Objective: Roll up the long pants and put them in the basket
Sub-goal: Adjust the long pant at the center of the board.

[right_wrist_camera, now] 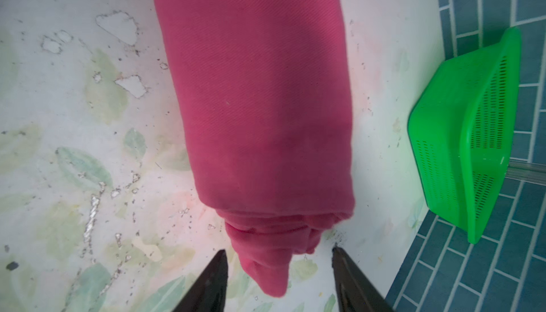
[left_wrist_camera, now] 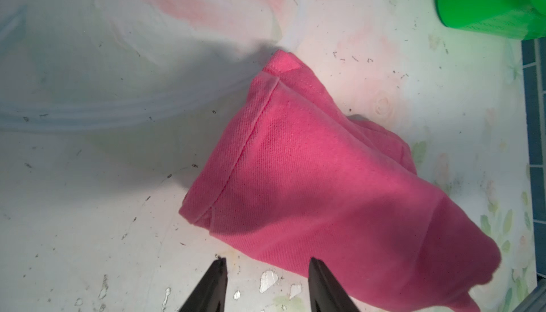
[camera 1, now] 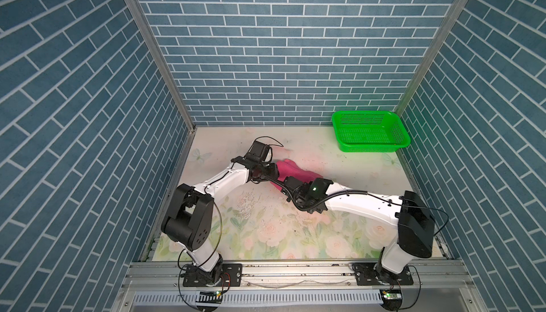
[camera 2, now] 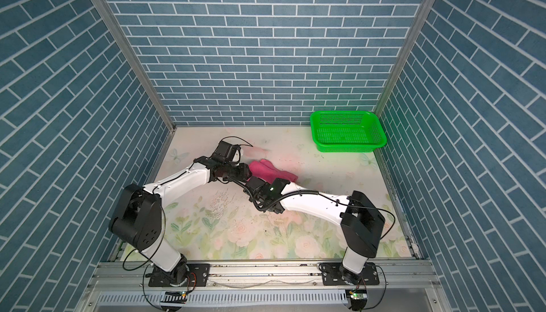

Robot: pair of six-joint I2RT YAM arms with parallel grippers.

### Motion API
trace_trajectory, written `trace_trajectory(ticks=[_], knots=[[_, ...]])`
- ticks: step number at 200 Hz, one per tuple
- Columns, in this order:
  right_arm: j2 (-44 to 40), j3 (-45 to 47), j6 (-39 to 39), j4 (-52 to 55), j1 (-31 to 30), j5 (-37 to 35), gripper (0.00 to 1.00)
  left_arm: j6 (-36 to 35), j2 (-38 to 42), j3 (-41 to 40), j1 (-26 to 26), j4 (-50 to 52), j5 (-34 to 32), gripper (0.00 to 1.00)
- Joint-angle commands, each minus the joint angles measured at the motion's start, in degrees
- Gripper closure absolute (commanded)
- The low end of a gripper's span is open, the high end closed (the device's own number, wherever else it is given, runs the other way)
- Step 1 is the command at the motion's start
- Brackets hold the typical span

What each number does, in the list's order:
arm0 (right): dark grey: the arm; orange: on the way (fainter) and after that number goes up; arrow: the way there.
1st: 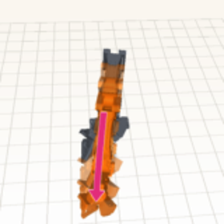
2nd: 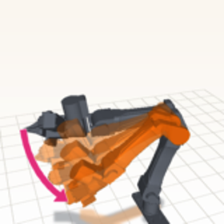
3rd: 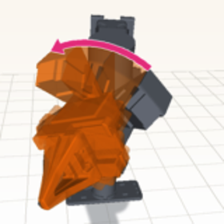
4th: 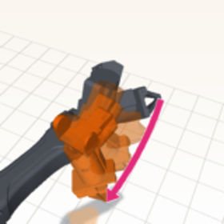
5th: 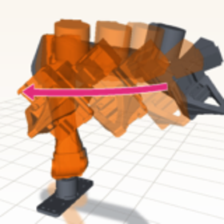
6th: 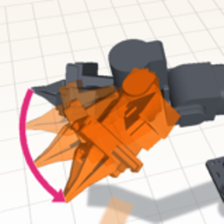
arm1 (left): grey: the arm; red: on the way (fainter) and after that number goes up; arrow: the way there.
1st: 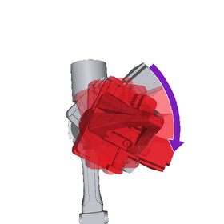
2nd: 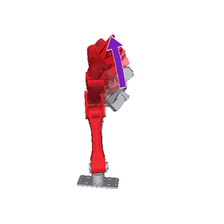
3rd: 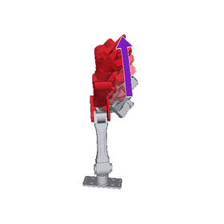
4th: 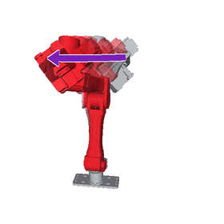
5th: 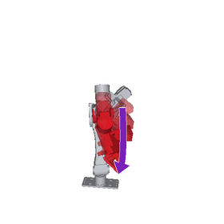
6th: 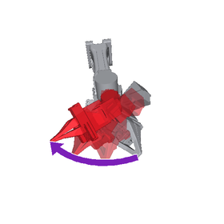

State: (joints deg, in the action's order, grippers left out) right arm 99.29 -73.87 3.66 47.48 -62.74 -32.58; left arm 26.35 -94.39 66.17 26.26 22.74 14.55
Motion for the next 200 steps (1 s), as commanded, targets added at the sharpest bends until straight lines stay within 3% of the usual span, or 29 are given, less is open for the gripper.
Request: trace_trajectory(ticks=[1,53,97,148,200], knots=[[2.1,-3.1,0.2,-2.5,2.6,3.1,0.57,-0.1,0.5,0.0,-0.1,0.8,1.0,0.51],[4.1,-7.8,2.0,-1.6,11.1,9.1,0.69,0.1,-4.0,2.1,-0.2,-2.5,1.8,0.5],[6.5,-6.8,3.1,-1.9,11.8,11.7,0.72,-0.6,-10.6,4.2,-0.2,-5.8,2.4,0.51],[12.2,-3.5,4.7,-5.4,13.0,11.4,0.75,-2.8,-17.0,7.6,-0.8,-6.6,2.0,0.51],[17.0,-2.4,7.3,-6.3,17.4,9.2,0.76,-2.8,-16.9,2.9,-3.9,-9.5,3.4,0.5]])
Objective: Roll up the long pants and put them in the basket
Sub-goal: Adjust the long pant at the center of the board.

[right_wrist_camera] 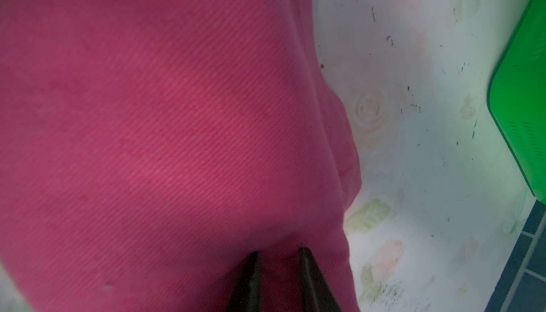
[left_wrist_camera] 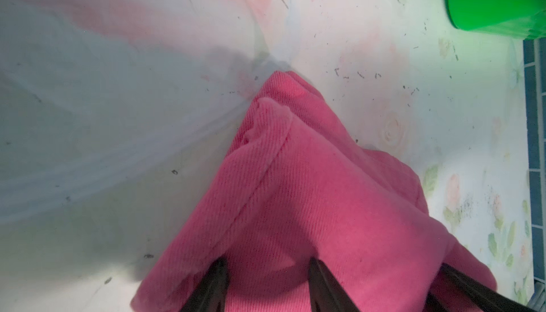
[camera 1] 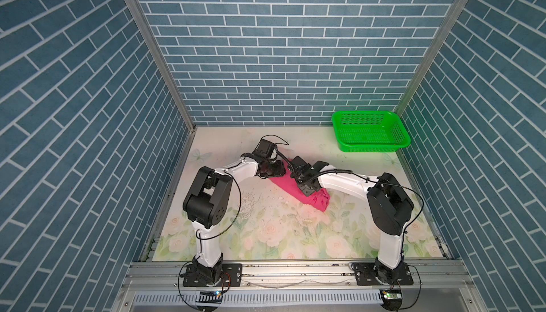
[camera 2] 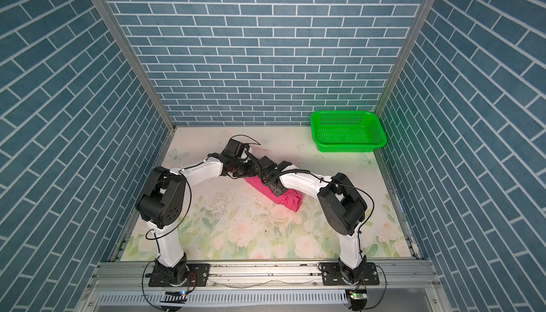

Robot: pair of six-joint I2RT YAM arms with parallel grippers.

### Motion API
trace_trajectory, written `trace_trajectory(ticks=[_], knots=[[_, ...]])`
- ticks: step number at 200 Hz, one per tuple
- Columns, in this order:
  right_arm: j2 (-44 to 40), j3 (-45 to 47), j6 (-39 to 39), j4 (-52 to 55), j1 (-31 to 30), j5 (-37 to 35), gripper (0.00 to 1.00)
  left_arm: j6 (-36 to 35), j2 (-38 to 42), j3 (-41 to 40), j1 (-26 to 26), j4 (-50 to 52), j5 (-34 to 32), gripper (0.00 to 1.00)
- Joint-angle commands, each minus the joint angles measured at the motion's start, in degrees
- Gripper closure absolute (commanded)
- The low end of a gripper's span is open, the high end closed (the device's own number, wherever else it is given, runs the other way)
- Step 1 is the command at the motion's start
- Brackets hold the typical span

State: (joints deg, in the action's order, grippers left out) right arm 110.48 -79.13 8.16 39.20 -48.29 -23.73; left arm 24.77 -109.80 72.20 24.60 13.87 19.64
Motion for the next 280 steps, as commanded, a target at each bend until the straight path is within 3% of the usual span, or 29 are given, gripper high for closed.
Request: trace_trajectory(ticks=[1,60,84,101,132,172,200,235,280], knots=[[5.8,2.9,2.8,2.0,3.0,0.3,0.76,-1.3,-1.4,-3.2,-2.2,-0.7,-1.7,0.51],[7.4,3.6,4.2,1.8,3.8,4.8,0.71,-1.4,1.0,-8.9,-3.6,-2.5,-1.0,0.51],[3.3,2.1,4.6,3.3,3.8,4.0,0.48,-0.5,1.6,-9.5,-3.5,-3.2,-0.6,0.51],[-1.5,-1.4,4.0,7.6,3.7,0.9,0.39,-0.1,2.0,-9.1,-3.5,-3.2,-0.5,0.51],[-7.8,-11.3,1.8,21.0,0.5,-2.0,0.38,-0.6,1.0,-7.5,-3.5,-2.5,-0.8,0.51],[-8.8,-14.3,5.7,33.0,-13.1,-2.3,0.37,-1.0,-1.1,-4.6,-4.2,-2.2,0.3,0.51],[-7.5,-9.7,8.4,32.2,-17.5,-1.5,0.36,-1.1,-0.4,-2.3,-4.5,-0.7,0.6,0.51],[-3.3,-3.4,5.7,26.3,-17.8,-5.6,0.34,-1.4,2.0,-0.8,-5.3,1.9,1.4,0.51],[2.9,-6.7,0.0,22.3,-17.3,-7.2,0.31,-2.6,8.4,-1.1,-8.4,6.5,2.1,0.51]])
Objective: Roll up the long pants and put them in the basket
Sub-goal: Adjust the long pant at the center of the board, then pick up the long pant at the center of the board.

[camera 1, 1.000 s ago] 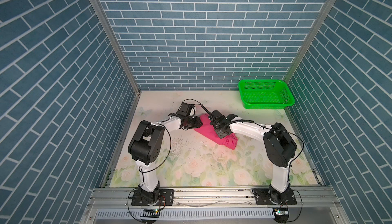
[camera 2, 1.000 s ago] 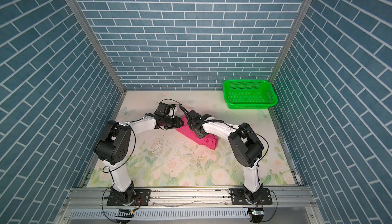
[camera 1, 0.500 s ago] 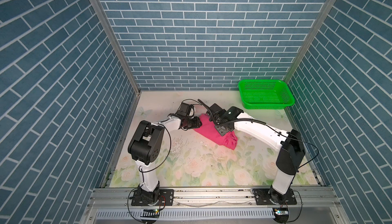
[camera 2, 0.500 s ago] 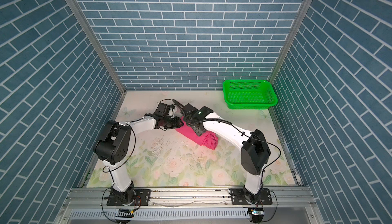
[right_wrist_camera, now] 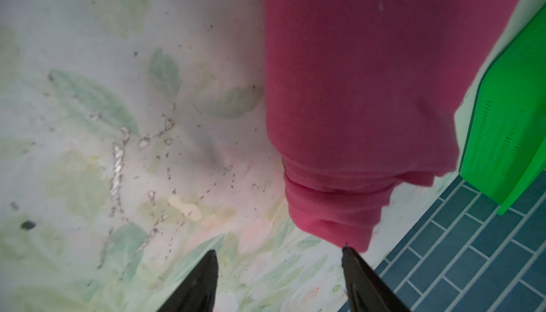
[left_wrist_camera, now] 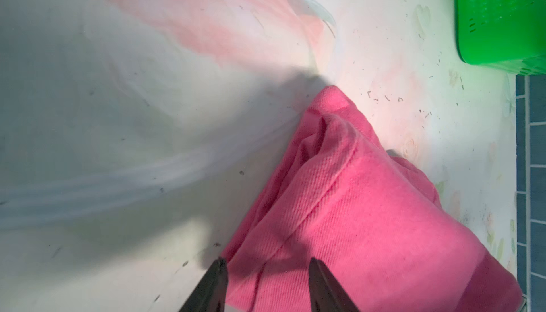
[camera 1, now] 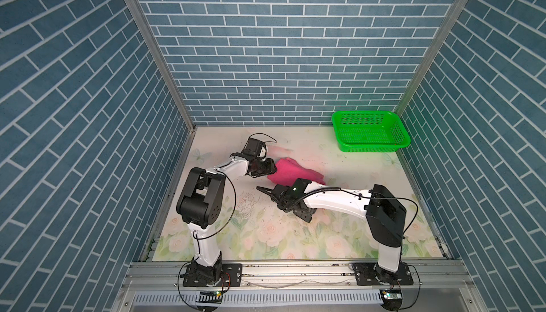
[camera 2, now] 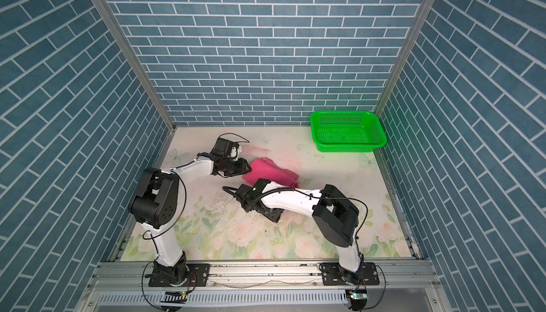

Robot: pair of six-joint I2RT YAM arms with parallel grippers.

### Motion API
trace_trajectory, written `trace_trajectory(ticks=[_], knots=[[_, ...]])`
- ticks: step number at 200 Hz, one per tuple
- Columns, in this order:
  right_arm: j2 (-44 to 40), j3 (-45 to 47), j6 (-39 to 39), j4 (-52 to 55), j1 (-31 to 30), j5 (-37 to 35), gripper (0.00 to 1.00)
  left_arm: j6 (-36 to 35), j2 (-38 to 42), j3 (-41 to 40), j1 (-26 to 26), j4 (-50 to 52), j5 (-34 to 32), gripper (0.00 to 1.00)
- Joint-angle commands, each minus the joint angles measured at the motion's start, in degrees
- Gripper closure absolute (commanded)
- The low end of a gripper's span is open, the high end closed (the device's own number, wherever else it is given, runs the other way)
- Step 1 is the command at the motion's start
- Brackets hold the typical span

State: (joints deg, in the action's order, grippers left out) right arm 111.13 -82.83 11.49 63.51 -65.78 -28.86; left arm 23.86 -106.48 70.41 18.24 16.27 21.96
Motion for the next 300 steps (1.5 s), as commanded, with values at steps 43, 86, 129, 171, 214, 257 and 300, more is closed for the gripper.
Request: trace_trajectory(ticks=[43,86,129,171,214,257,300], knots=[[7.5,-7.1,-4.9,-2.2,0.2,-3.2,0.3,-2.6,10.6,0.4,-6.2,7.7,0.9,0.51],[9.5,-10.0,-6.1,-1.3,0.5,-5.1,0.26,-3.6,12.0,-0.8,-7.5,8.9,1.4,0.51],[16.1,-13.1,-7.6,-2.4,3.4,-7.3,0.2,-3.1,11.7,-3.2,-7.5,7.3,2.6,0.52],[19.6,-14.8,-9.6,-4.5,10.0,-8.9,0.2,-4.5,11.2,-4.0,-7.8,8.2,2.8,0.52],[22.4,-16.0,-11.5,-7.1,15.3,-10.2,0.2,-4.9,10.9,-5.7,-7.9,7.8,3.5,0.52],[29.3,-19.9,-12.3,-7.7,18.7,-5.8,0.73,-5.4,10.8,-6.1,-7.9,8.1,3.9,0.52],[29.6,-21.8,-11.5,-5.6,19.6,0.1,1.0,-6.0,12.7,-6.4,-8.5,9.4,3.6,0.52]])
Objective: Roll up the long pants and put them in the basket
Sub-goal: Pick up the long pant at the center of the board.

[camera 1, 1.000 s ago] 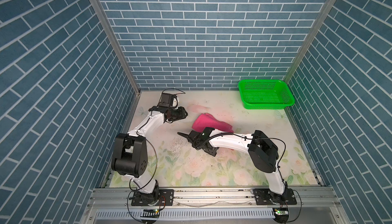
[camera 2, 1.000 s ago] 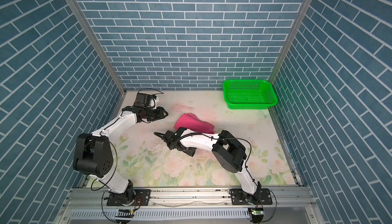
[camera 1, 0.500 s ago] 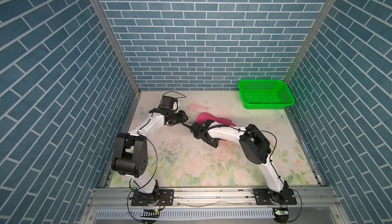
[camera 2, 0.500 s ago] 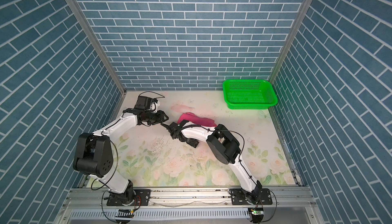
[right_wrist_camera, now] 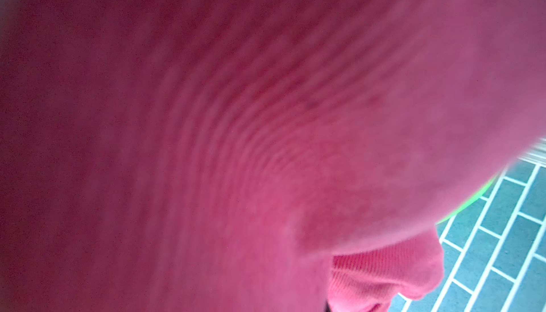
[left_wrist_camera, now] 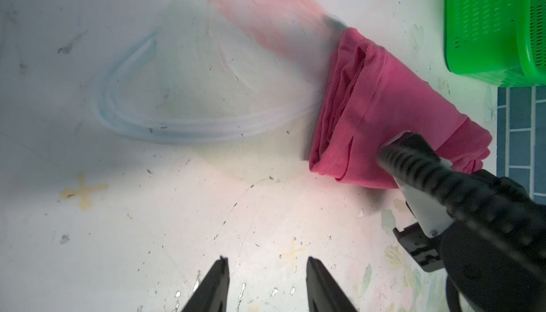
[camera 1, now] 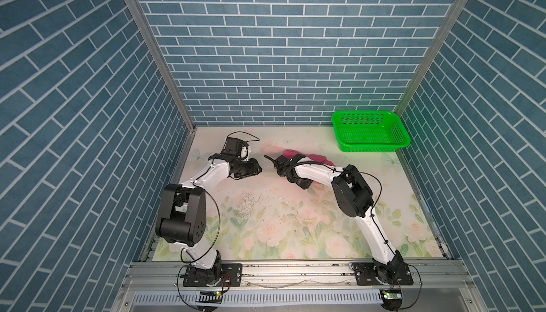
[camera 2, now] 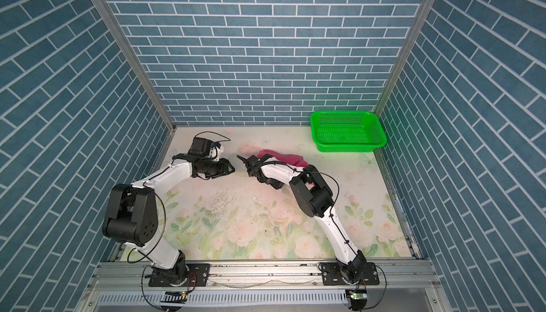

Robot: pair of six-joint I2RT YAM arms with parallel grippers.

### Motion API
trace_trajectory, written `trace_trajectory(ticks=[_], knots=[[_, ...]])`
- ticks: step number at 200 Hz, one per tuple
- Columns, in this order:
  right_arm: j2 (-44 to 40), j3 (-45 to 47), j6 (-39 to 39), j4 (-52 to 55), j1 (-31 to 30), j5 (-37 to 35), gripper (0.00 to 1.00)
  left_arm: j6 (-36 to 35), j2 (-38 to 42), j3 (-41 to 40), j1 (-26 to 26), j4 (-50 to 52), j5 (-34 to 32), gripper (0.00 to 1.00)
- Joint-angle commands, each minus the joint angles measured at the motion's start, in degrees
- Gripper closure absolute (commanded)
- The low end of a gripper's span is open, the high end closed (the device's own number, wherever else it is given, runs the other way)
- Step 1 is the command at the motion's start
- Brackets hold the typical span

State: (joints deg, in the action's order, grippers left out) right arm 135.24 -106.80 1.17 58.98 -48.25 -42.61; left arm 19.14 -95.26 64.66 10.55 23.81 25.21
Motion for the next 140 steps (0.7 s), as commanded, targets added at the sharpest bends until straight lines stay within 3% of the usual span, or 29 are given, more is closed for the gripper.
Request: trace_trajectory(ticks=[1,40,92,140], knots=[[5.5,2.2,-1.2,-1.1,2.1,14.0,1.0,-1.3,1.5,-0.7,-0.8,1.9,0.4,0.52],[-4.0,2.8,-1.7,2.1,2.2,30.6,1.0,-0.5,5.7,-1.0,-2.1,2.6,0.6,0.52],[-9.2,-9.0,-0.3,15.7,3.9,57.2,1.0,1.4,9.5,-2.8,-2.3,1.9,1.2,0.53],[-11.3,-2.1,0.3,15.9,6.4,80.9,1.0,1.6,11.7,-2.9,-2.3,3.0,1.4,0.53]])
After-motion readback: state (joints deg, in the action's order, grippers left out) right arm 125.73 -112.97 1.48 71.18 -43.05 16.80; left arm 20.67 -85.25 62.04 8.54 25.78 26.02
